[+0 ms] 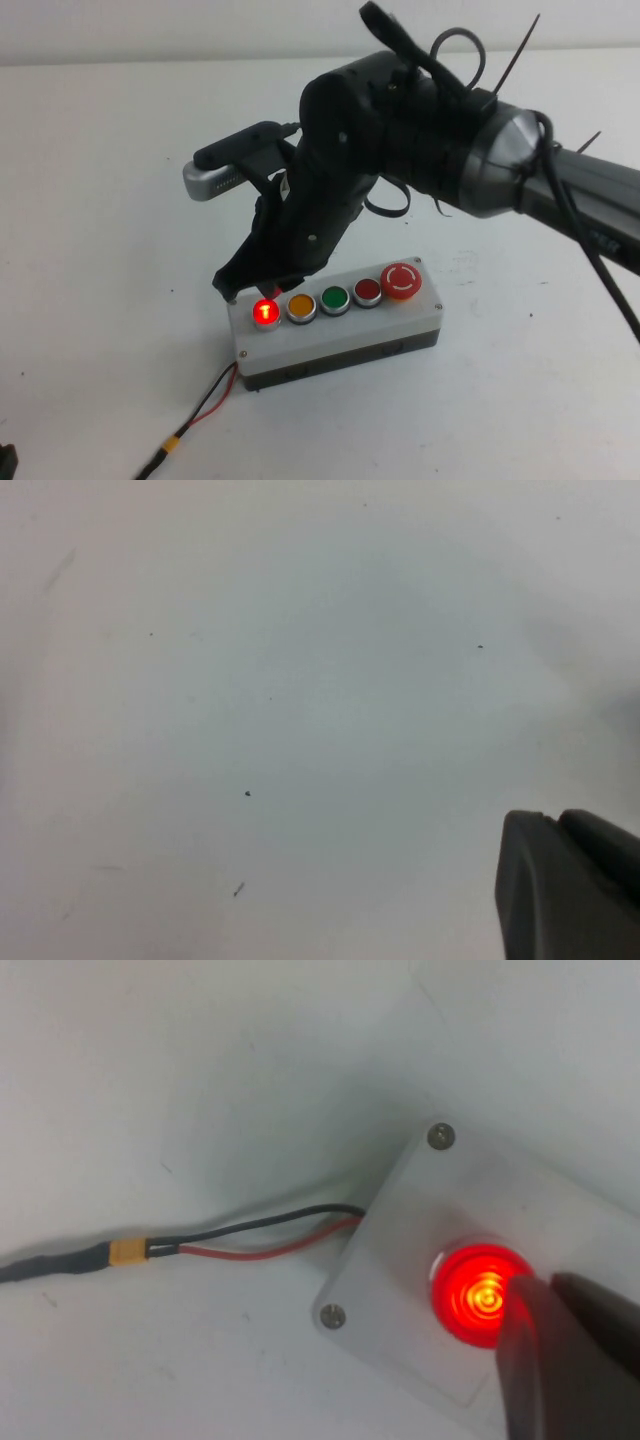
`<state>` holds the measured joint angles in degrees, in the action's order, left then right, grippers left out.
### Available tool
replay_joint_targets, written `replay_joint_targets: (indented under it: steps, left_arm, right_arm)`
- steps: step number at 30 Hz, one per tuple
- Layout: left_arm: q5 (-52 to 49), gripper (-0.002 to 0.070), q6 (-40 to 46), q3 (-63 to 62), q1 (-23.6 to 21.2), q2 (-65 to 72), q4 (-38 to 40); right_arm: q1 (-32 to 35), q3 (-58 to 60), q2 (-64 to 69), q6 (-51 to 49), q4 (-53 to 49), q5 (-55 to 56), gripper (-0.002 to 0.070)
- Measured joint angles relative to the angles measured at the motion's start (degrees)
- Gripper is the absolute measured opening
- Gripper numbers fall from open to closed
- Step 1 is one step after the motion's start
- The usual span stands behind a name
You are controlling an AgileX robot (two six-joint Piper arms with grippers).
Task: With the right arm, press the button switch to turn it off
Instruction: Press the button to turn off
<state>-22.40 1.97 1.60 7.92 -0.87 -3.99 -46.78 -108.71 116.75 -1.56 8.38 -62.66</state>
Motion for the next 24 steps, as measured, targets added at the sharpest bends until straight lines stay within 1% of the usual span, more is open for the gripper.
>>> replay_joint_targets:
  steps: [5,11,24]
  left_arm:
    - [0.0,-0.0002,0.0,0.0,0.0,0.0,0.0]
    - [0.0,-0.0002,0.0,0.0,0.0,0.0,0.0]
    - [0.0,-0.0002,0.0,0.0,0.0,0.0,0.0]
  right_arm:
    - [0.0,-0.7,2.8,0.0,0.6,0.0,-0.0016]
    - [0.0,-0.7,3.3,1.6,2.2,0.4,-0.0016]
    - [0.0,-1.2,4.0,1.6,1.7,0.7,-0.0016]
